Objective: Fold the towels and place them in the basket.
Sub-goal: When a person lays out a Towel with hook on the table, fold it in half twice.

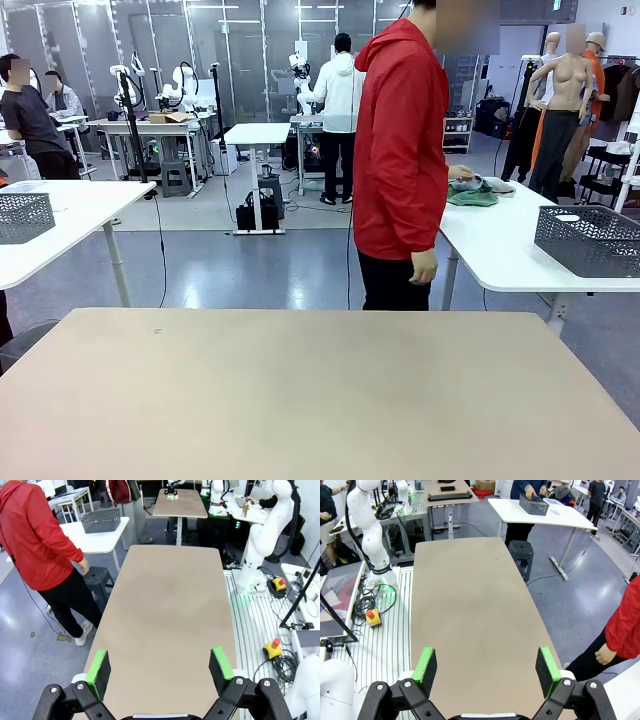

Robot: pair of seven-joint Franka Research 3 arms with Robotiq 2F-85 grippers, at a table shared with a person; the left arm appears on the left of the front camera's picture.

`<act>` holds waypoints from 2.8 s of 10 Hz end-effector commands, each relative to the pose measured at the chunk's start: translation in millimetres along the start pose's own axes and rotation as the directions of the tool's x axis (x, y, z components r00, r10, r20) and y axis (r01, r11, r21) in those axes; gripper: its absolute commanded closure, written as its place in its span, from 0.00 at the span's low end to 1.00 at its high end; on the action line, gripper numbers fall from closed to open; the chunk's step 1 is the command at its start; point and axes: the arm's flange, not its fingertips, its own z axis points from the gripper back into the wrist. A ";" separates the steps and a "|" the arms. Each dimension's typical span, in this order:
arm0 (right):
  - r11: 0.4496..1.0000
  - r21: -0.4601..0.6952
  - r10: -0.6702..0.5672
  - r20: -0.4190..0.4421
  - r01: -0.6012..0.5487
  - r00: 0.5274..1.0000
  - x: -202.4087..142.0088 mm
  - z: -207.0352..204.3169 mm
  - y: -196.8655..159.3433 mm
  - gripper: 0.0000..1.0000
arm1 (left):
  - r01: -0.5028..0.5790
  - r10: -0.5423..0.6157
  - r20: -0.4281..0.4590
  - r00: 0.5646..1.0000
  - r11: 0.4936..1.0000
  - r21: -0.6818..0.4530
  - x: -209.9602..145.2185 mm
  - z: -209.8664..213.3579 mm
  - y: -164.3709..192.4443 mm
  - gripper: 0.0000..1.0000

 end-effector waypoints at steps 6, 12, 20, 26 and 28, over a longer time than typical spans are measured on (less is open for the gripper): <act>1.000 0.003 0.004 0.010 -0.004 1.000 2.0 -0.7 1.4 0.00 | 0.002 -0.002 0.002 1.000 1.000 -0.002 0.4 0.0 -0.4 0.00; 1.000 0.003 0.004 0.010 -0.004 1.000 2.0 -0.7 1.4 0.00 | 0.002 -0.002 0.002 1.000 1.000 -0.002 0.4 0.0 -0.4 0.00; 1.000 0.003 0.004 0.010 -0.004 1.000 2.0 -0.7 1.4 0.00 | 0.002 -0.002 0.002 1.000 1.000 -0.002 0.4 0.0 -0.4 0.00; 1.000 0.003 0.004 0.010 -0.004 1.000 2.0 -0.7 1.4 0.00 | 0.002 -0.002 0.002 1.000 1.000 -0.002 0.4 0.0 -0.4 0.00; 1.000 0.003 0.004 0.010 -0.004 1.000 2.0 -0.7 1.4 0.00 | 0.002 -0.002 0.002 1.000 1.000 -0.002 0.4 0.0 -0.4 0.00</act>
